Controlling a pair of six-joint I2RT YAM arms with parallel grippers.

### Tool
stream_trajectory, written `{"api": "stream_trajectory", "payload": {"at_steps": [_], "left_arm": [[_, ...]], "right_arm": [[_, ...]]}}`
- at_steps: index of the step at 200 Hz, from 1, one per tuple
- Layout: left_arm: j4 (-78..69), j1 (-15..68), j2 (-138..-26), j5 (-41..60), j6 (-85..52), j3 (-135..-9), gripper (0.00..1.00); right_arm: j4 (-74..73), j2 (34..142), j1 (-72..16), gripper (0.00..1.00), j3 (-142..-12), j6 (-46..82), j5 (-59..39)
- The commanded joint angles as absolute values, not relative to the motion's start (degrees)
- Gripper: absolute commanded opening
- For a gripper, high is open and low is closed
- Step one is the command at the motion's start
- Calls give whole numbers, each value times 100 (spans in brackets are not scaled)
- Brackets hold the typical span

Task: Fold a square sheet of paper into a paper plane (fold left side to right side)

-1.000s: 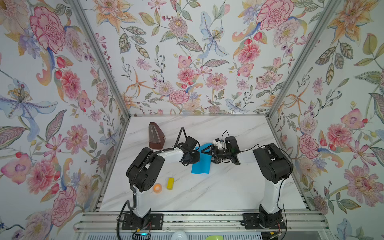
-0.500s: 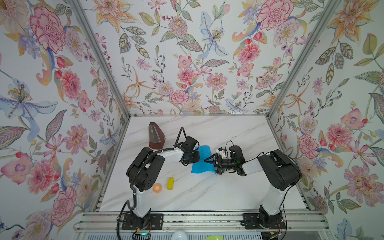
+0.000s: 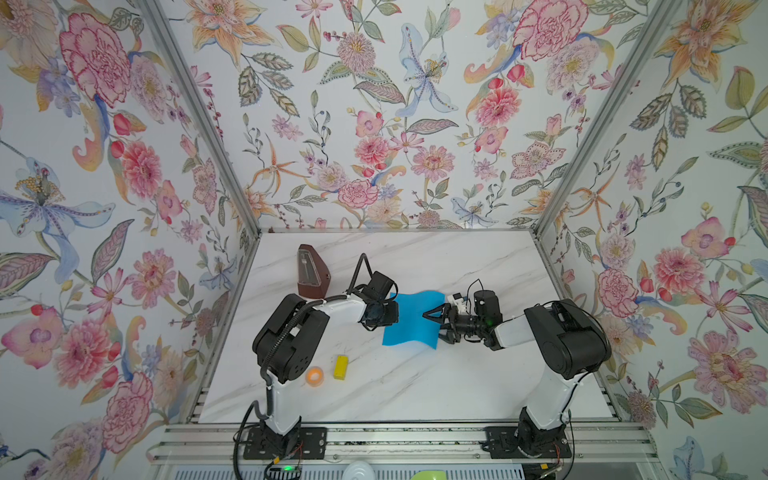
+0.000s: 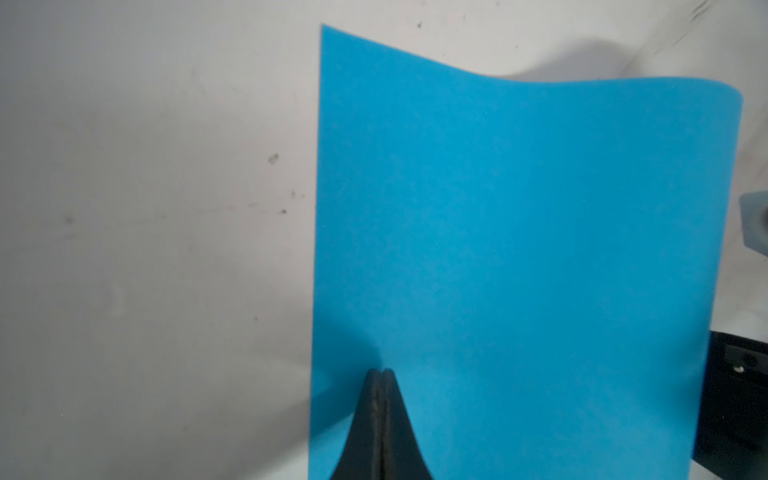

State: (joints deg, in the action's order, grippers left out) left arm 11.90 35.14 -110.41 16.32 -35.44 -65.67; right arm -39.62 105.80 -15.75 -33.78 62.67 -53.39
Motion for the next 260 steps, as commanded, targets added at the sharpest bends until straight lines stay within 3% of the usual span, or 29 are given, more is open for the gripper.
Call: {"api": "stream_trajectory", "payload": {"at_steps": [1, 60, 168, 260], "left_arm": [[1671, 3414, -11289, 1441, -3518, -6467, 0], [1721, 3401, -11229, 1397, -3500, -6455, 0], [1749, 3379, -11215, 1371, -3476, -6450, 0], [1714, 3382, -11197, 1417, -3402, -6466, 0]], "right_arm": [[-3353, 10885, -1470, 74, -3403, 6052, -5084], [-2481, 10870, -1431, 58, -3593, 5558, -4697], [-1638, 10819, -1121, 55, -3770, 4910, -4519], [-770, 11179, -1090, 38, -4378, 4089, -4676]]}}
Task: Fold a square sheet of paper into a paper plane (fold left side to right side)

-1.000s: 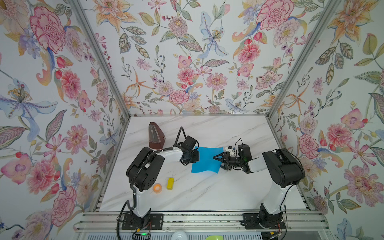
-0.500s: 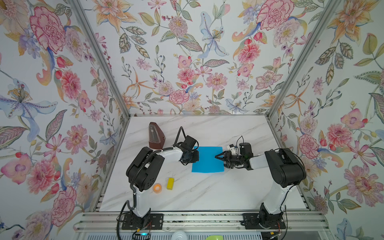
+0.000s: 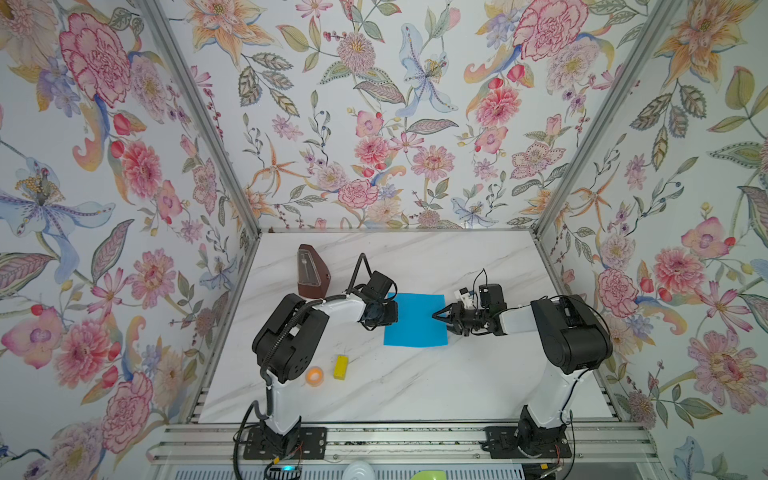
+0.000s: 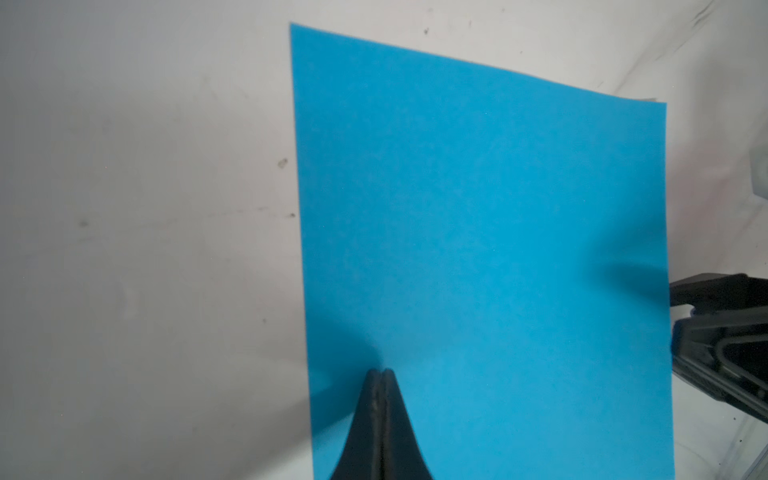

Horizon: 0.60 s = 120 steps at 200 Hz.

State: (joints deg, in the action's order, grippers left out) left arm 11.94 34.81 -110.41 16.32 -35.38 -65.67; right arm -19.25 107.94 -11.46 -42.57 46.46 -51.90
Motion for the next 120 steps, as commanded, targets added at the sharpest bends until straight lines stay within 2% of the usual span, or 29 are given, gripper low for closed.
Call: {"api": "stream_trajectory", "payload": {"at_steps": [1, 46, 92, 120], "left_arm": [[1714, 3378, -11202, 1421, -3402, -6467, 0], [1749, 3384, -11237, 1443, -3314, -6529, 0], [1619, 3375, -11151, 1442, -3300, -6537, 0], [1410, 3383, -10760, 1356, -3223, -6536, 0]], "right_arm": [[-724, 11184, -1086, 38, -4391, 4075, -4672], [-247, 11469, -1000, 30, -4749, 3724, -4744], [-53, 11323, -1037, 9, -4869, 3678, -4647], [495, 10887, -1107, 2, -5120, 3440, -4447]]}}
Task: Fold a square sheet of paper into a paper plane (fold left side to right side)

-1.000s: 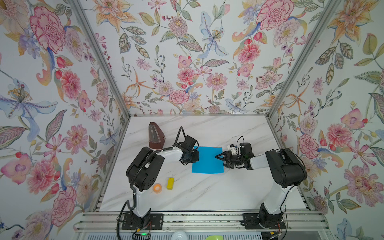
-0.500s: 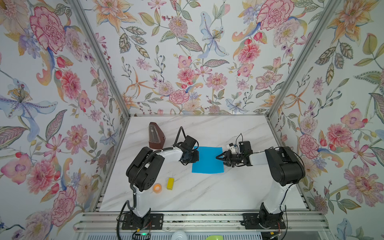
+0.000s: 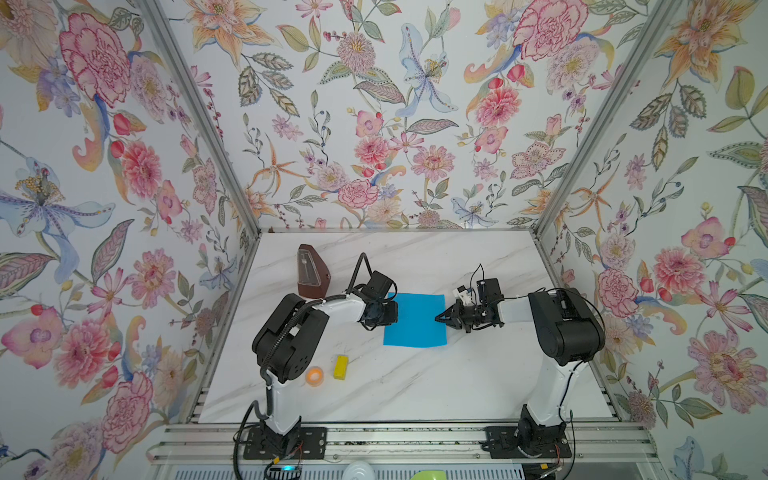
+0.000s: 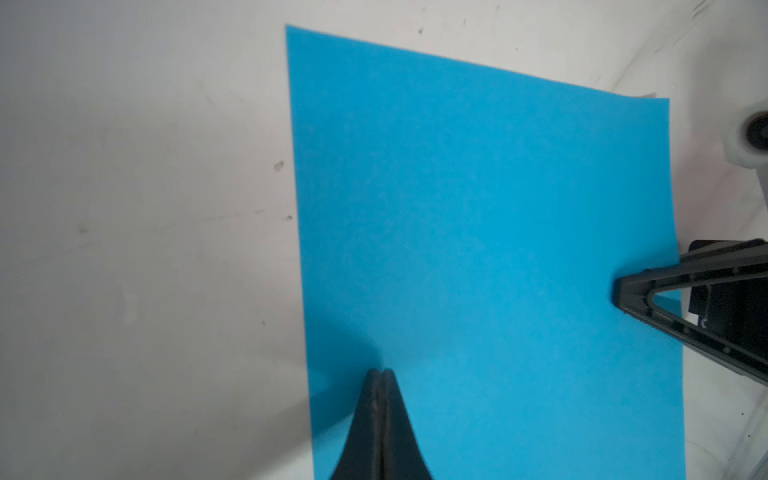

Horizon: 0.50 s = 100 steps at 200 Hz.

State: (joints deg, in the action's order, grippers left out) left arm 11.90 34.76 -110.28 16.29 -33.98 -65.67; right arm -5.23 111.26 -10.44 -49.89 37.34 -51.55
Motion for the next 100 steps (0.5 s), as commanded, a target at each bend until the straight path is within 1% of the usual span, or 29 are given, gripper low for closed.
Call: {"api": "stream_trajectory", "payload": {"at_steps": [1, 7, 37, 48, 59, 72, 84, 100], "left_arm": [[1395, 3379, -10741, 1350, -3220, -6533, 0], [1315, 3384, -10595, 1331, -3181, -6501, 0], [671, 3382, -9608, 1088, -2927, -6115, 12], [425, 3381, -9222, 978, -2804, -5946, 19], [143, 3378, -8785, 890, -2683, -5771, 29], [-460, 3381, -8314, 939, -2501, -5437, 34], [-1067, 3379, -7914, 892, -2455, -5091, 41], [-1702, 3382, -7488, 866, -2302, -4751, 48]], "right_arm": [[529, 10866, -1107, 2, -5135, 3430, -4430], [720, 10733, -1121, 1, -5210, 3331, -4333], [1715, 9870, -1206, 0, -5625, 2604, -3853], [2073, 9477, -1316, 0, -5793, 2178, -3486], [2335, 9047, -1455, 0, -5936, 1771, -3049], [2561, 8549, -1621, 0, -6090, 1355, -2556], [2644, 8098, -1786, 0, -6181, 967, -2198], [2649, 7454, -2139, 0, -6236, 235, -1698]]}}
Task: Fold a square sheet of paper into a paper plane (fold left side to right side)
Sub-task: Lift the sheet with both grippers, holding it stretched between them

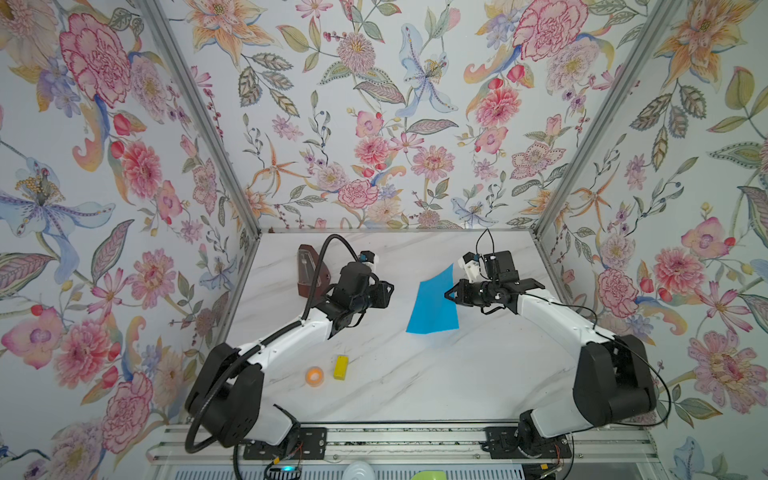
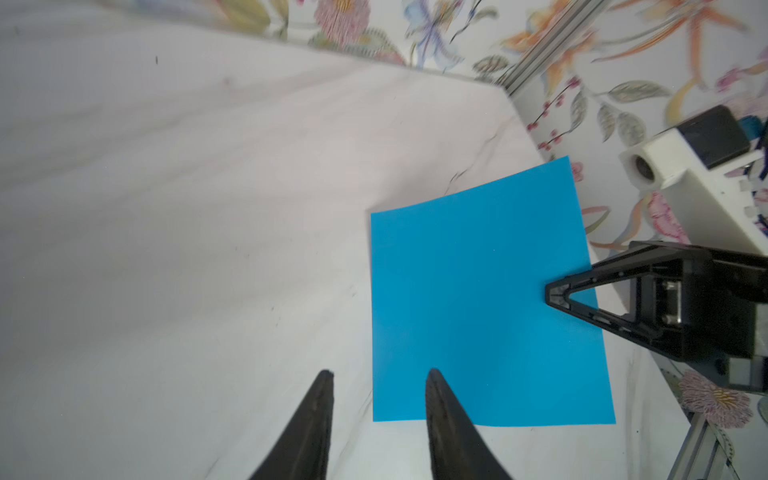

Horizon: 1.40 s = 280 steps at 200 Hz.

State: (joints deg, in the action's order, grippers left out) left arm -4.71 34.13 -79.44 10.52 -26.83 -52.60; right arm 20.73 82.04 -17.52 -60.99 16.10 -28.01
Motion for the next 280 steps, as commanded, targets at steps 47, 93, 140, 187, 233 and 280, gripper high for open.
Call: {"api": "stream_trajectory", "payload": {"at_steps": [47, 93, 140, 187, 233, 280], "left_arm": [[-4155, 3383, -6909, 2002, -1785, -3836, 56], [-6605, 3416, -7090, 2893, -1793, -3257, 59], [-7534, 3446, -7451, 3167, -2161, -3368, 69], [-7729, 3458, -7506, 3360, -2207, -3467, 66], [-7829, 3454, -7523, 3473, -2207, -3377, 54], [-7945, 3461, -7580, 3551, -2250, -3323, 47]], "right_arm": [[2922, 5955, -2770, 0, -6515, -1487, -1788], [2373, 4642, -3278, 0, -6130, -2436, -1885], [2096, 4308, -3285, 0, -6152, -1889, -2153], [1666, 4201, -3281, 0, -5964, -1379, -2401], [1339, 4236, -3281, 0, -5865, -1080, -2478], [1169, 4253, -3282, 0, -5801, -938, -2594]]}}
